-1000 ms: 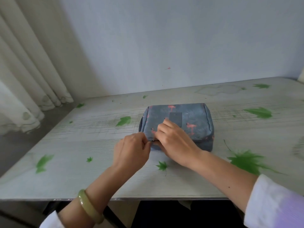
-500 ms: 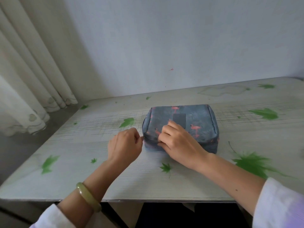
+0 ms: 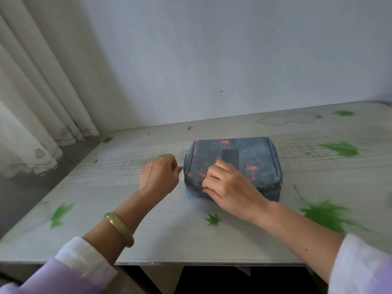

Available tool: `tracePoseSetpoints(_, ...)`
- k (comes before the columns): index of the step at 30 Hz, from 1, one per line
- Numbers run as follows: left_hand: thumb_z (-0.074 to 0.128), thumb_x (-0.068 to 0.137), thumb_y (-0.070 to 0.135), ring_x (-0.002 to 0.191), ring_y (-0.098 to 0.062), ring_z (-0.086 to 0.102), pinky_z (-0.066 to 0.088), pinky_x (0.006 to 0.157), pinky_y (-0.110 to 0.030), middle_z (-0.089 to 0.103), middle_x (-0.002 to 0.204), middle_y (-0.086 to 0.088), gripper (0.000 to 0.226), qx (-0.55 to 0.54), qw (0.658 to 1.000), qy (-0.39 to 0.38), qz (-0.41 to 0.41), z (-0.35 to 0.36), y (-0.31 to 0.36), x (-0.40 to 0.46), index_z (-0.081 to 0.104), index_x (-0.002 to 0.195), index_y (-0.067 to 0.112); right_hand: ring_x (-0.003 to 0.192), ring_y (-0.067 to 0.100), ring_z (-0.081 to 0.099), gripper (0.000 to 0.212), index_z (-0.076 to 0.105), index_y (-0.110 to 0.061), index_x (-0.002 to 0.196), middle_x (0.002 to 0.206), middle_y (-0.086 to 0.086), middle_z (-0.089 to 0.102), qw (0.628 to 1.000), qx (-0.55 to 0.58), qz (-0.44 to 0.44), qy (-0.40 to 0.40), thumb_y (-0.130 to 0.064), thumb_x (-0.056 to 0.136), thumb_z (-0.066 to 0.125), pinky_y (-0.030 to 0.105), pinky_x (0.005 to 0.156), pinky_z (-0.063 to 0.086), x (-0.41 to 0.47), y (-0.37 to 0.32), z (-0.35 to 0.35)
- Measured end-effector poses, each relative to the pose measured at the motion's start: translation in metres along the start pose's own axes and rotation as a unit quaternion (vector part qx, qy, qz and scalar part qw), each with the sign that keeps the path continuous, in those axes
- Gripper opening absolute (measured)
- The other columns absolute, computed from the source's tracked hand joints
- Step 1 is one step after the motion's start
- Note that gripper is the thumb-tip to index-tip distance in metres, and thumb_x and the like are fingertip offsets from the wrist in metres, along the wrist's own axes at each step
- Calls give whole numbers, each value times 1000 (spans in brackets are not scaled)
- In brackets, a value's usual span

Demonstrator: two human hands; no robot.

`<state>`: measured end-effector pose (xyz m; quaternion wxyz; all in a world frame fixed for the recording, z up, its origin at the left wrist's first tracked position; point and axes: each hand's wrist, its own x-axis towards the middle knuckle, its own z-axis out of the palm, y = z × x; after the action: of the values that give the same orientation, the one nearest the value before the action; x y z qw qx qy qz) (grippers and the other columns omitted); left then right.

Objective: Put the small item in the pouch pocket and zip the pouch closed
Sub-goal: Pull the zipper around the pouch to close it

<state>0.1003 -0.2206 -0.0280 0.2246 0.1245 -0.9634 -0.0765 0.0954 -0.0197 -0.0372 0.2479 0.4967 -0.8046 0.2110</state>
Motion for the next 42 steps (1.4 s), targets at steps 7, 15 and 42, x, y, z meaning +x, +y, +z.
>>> tracePoseSetpoints(7, 60, 85, 32, 65, -19, 52, 35, 55, -27, 66, 75, 2, 16, 21, 1000, 3, 7, 10, 3, 19, 61, 77, 19, 75, 27, 54, 14, 64, -3, 71, 72, 10, 59, 1000, 2, -10, 4, -7, 85, 61, 46, 76, 52, 0, 2, 0)
tracePoseSetpoints(15, 58, 86, 33, 65, -23, 52, 39, 58, -29, 68, 81, -3, 18, 38, 999, -8, -11, 22, 6, 39, 60, 78, 17, 75, 26, 52, 18, 64, -4, 71, 73, 9, 58, 1000, 10, -20, -7, -8, 87, 59, 49, 76, 52, -3, 5, 0)
tracePoseSetpoints(42, 53, 88, 30, 70, -21, 56, 43, 58, -29, 65, 79, -1, 16, -47, 995, -64, -67, 42, 19, 70, 63, 86, 17, 83, 23, 57, 19, 69, -9, 86, 83, 5, 65, 998, 26, -6, -51, -28, 81, 70, 34, 70, 48, -7, 18, -9)
